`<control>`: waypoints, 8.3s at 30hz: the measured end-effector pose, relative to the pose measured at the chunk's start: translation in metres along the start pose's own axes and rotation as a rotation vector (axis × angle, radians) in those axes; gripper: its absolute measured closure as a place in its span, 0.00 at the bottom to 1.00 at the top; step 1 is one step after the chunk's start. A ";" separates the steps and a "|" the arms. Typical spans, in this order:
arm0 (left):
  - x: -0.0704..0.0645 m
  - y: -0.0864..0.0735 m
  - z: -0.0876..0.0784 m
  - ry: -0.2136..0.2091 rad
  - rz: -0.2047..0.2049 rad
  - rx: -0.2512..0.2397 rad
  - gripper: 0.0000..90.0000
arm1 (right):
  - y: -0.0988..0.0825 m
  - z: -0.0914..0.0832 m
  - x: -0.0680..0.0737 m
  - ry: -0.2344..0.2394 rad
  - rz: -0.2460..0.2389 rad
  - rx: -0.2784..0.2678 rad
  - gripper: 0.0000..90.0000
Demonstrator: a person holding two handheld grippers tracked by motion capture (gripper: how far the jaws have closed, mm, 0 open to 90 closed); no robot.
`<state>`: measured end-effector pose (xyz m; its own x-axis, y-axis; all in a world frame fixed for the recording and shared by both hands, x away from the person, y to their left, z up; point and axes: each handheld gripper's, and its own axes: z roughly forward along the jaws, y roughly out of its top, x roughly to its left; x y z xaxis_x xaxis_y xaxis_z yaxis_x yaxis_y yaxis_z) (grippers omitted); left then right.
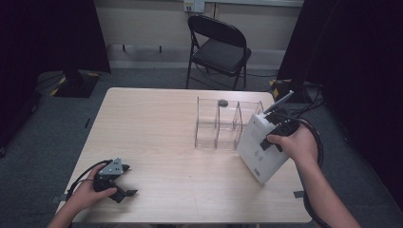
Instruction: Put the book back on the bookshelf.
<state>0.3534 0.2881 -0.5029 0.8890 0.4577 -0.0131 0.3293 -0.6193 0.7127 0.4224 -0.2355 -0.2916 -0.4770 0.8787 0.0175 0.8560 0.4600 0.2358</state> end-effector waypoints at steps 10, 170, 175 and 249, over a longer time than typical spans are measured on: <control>0.000 0.000 0.000 0.000 0.000 0.000 0.00 | 0.005 0.000 -0.004 0.005 0.023 -0.028 0.58; 0.000 0.000 0.000 -0.002 0.002 0.001 0.00 | 0.083 0.017 -0.031 -0.063 0.340 -0.069 0.58; 0.000 0.000 0.000 -0.002 0.002 0.001 0.00 | 0.086 0.017 -0.031 -0.078 0.336 -0.066 0.58; 0.000 0.000 0.000 -0.002 0.002 0.001 0.00 | 0.112 0.044 -0.036 -0.086 0.350 -0.089 0.58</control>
<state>0.3536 0.2884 -0.5029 0.8903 0.4552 -0.0127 0.3276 -0.6207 0.7123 0.5439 -0.2097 -0.3082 -0.1365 0.9901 0.0317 0.9419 0.1198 0.3137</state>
